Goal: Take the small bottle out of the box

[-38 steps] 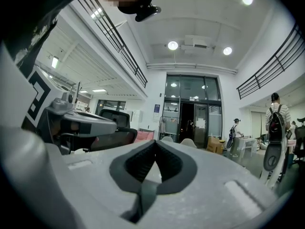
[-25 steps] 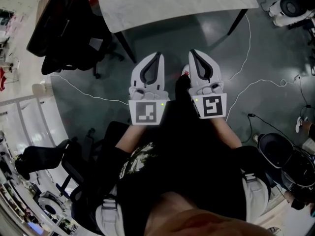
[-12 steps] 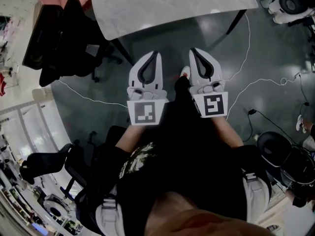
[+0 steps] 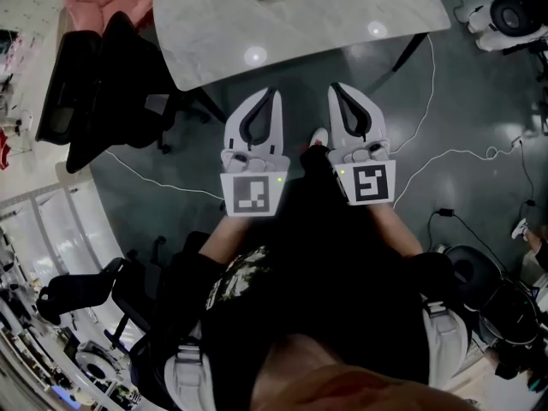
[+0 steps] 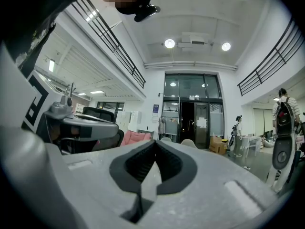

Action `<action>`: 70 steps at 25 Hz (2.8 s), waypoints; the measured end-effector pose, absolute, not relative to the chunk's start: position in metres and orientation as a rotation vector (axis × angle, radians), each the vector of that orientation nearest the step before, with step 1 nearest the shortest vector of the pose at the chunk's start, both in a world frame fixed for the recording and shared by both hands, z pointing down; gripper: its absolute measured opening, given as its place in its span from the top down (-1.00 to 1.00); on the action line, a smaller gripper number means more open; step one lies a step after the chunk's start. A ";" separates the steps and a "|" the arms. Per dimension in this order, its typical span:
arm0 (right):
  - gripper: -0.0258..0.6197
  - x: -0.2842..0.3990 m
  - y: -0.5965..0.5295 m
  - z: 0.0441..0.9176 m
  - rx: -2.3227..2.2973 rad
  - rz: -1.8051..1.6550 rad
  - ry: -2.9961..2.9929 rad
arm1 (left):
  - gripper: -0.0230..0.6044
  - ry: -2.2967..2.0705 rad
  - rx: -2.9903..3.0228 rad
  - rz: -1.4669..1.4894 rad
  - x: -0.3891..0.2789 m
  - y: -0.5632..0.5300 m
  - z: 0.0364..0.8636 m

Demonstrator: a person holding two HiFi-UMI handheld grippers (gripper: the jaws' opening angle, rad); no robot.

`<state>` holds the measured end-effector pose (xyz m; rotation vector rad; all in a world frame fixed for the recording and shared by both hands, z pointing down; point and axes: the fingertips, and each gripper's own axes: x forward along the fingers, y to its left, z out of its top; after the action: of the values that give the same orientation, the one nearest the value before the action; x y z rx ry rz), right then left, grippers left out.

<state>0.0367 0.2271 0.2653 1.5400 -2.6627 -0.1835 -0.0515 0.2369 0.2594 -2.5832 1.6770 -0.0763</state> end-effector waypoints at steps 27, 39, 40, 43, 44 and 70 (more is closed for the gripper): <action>0.93 0.107 0.062 0.262 1.387 -0.167 -2.755 | 0.89 1.805 -2.502 -0.098 0.023 0.085 0.253; 0.93 0.117 0.055 0.273 1.392 -0.150 -2.733 | 0.89 1.800 -2.531 -0.150 0.030 0.075 0.272; 0.93 0.120 0.052 0.275 1.401 -0.141 -2.724 | 0.89 1.788 -2.535 -0.141 0.033 0.071 0.271; 0.93 0.126 0.040 0.276 1.410 -0.133 -2.709 | 0.89 1.769 -2.530 -0.115 0.038 0.059 0.265; 0.93 0.125 0.036 0.276 1.403 -0.133 -2.710 | 0.89 1.779 -2.528 -0.117 0.036 0.056 0.264; 0.93 0.033 -0.150 0.320 1.294 -0.015 -2.679 | 0.89 1.801 -2.598 -0.274 -0.050 -0.131 0.306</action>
<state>0.0334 -0.1496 0.3198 1.2938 -2.6787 -0.0153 -0.0500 -0.1310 0.3058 -2.5980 1.8009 -0.2744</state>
